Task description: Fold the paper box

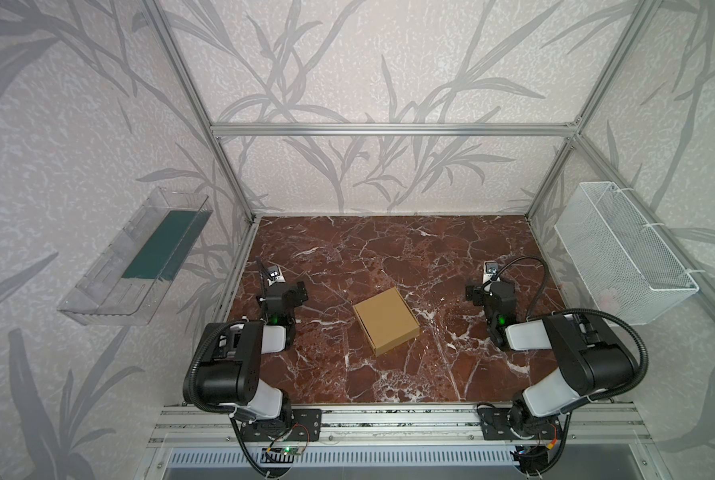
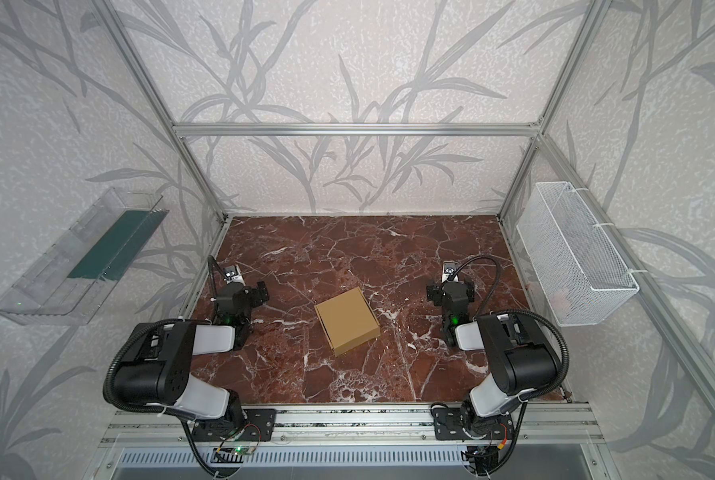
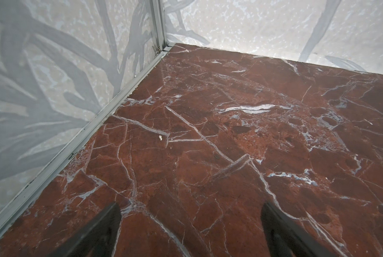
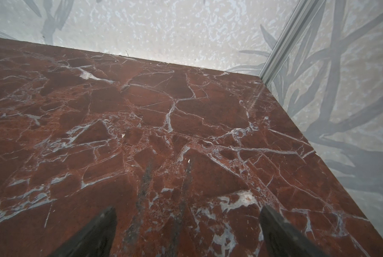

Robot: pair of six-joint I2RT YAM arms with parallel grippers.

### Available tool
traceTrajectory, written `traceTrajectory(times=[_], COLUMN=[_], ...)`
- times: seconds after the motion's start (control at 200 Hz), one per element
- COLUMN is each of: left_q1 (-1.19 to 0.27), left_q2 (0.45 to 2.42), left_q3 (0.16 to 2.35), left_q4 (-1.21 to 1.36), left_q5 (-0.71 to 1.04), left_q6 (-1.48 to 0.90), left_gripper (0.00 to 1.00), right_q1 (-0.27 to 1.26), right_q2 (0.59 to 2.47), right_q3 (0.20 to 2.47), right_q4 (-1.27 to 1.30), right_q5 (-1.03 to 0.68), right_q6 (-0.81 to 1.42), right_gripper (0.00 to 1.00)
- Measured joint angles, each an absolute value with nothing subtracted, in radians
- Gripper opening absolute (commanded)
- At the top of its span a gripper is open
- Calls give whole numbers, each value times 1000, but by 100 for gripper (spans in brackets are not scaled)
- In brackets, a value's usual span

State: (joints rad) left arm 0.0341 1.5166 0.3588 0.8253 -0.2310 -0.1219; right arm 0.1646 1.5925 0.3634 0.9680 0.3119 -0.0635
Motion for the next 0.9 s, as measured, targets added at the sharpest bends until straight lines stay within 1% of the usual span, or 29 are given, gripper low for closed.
traceTrajectory(times=[0.145, 0.385, 0.9], left_q1=[27, -13, -13], left_q2=[1554, 1570, 1570], left_q3=[358, 358, 358], left_q4=[899, 959, 979], left_q5=[-225, -289, -315], left_q6=[-99, -77, -70], left_gripper=[99, 99, 99], right_q1=[162, 160, 160], right_q2=[1593, 1593, 1593], right_q3=[363, 363, 363], right_q4=[983, 992, 998], right_q5=[303, 295, 294], right_q6=[-61, -61, -61], right_gripper=[99, 99, 99])
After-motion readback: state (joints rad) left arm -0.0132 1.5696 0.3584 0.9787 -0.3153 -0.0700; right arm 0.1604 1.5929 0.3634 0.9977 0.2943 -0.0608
